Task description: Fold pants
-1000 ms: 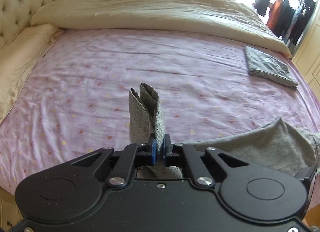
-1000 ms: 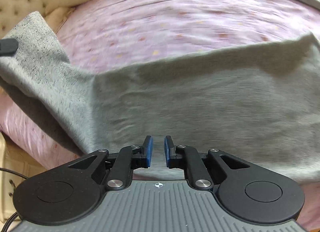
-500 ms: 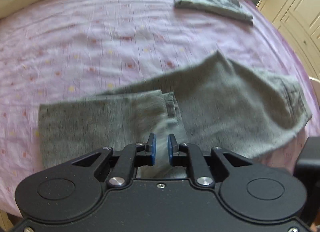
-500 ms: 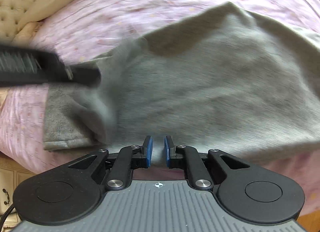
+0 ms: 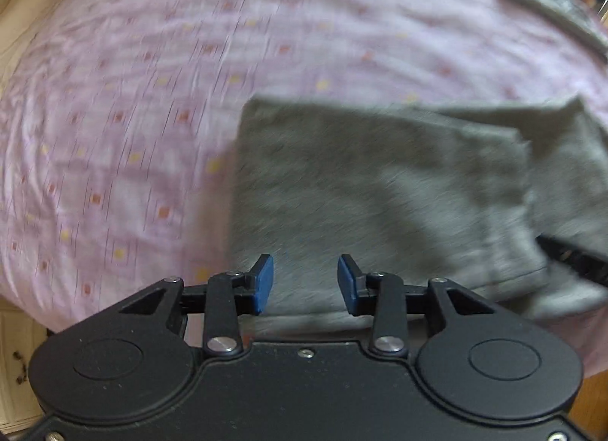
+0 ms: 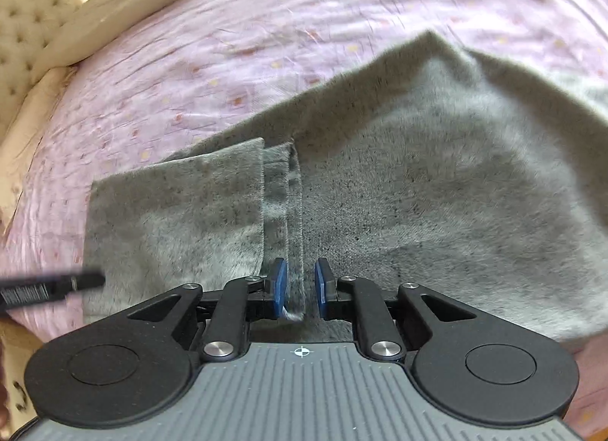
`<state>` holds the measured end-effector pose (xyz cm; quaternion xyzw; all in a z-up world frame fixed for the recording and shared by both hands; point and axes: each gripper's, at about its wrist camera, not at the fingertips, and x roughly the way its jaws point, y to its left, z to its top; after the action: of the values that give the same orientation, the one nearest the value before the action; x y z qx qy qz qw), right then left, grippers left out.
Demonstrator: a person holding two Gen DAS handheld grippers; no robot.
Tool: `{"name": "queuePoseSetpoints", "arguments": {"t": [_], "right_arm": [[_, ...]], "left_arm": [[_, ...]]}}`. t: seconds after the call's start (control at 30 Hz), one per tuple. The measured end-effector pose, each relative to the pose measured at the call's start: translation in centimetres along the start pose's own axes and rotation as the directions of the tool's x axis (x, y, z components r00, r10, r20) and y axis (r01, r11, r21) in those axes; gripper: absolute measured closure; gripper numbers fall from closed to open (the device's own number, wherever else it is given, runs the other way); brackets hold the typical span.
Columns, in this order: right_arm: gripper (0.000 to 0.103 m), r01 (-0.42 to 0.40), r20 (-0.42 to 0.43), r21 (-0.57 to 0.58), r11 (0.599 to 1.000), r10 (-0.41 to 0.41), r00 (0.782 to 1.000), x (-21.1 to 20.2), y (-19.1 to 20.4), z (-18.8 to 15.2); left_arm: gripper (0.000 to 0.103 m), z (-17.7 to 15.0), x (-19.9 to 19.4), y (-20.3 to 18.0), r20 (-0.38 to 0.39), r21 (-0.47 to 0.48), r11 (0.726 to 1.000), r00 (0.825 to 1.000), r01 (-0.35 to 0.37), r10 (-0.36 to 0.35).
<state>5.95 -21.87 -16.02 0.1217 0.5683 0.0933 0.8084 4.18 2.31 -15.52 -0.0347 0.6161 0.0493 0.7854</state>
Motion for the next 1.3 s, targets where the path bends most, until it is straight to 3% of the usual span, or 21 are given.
{"name": "queuePoseSetpoints", "arguments": {"t": [0.1, 0.23, 0.43, 0.57, 0.77, 0.97, 1.17, 1.3], "right_arm": [[0.085, -0.004, -0.017, 0.122, 0.992, 0.006, 1.000, 0.2, -0.7, -0.1], [0.081, 0.002, -0.010, 0.193, 0.981, 0.000, 1.000, -0.8, -0.5, -0.1], [0.078, 0.007, 0.038, 0.011, 1.000, -0.007, 0.999, -1.8, 3.1, -0.8], [0.078, 0.132, -0.041, -0.130, 0.983, -0.138, 0.990, 0.7, 4.6, -1.7], [0.078, 0.152, 0.016, -0.061, 0.986, -0.151, 0.988, -1.1, 4.4, -1.7], [0.077, 0.203, 0.182, 0.117, 0.972, -0.222, 0.958, -7.3, 0.0, -2.1], [0.077, 0.276, 0.188, 0.302, 0.913, -0.340, 0.921, -11.2, -7.5, -3.6], [0.074, 0.274, 0.193, 0.420, 0.865, -0.380, 0.905, -12.8, -12.5, -4.9]], "left_arm": [[0.055, -0.8, 2.5, 1.1, -0.083, 0.045, 0.999, 0.996, 0.026, -0.022], [0.052, -0.8, 2.2, 1.3, -0.072, 0.091, 0.995, 0.997, 0.048, -0.041], [0.052, -0.8, -0.3, 1.6, -0.004, 0.145, 0.985, 0.995, 0.097, -0.098], [0.052, -0.2, -1.2, 1.5, -0.006, 0.166, 0.975, 0.989, 0.146, -0.147], [0.052, 1.5, -1.5, 1.1, -0.001, 0.188, 0.962, 0.979, 0.200, -0.203], [0.052, 2.2, -2.1, -1.1, 0.018, 0.242, 0.945, 0.973, 0.219, -0.230], [0.052, 2.5, -2.8, -5.2, 0.016, 0.254, 0.934, 0.965, 0.251, -0.263], [0.051, 2.5, -3.4, -9.4, 0.024, 0.281, 0.928, 0.965, 0.244, -0.261]]}}
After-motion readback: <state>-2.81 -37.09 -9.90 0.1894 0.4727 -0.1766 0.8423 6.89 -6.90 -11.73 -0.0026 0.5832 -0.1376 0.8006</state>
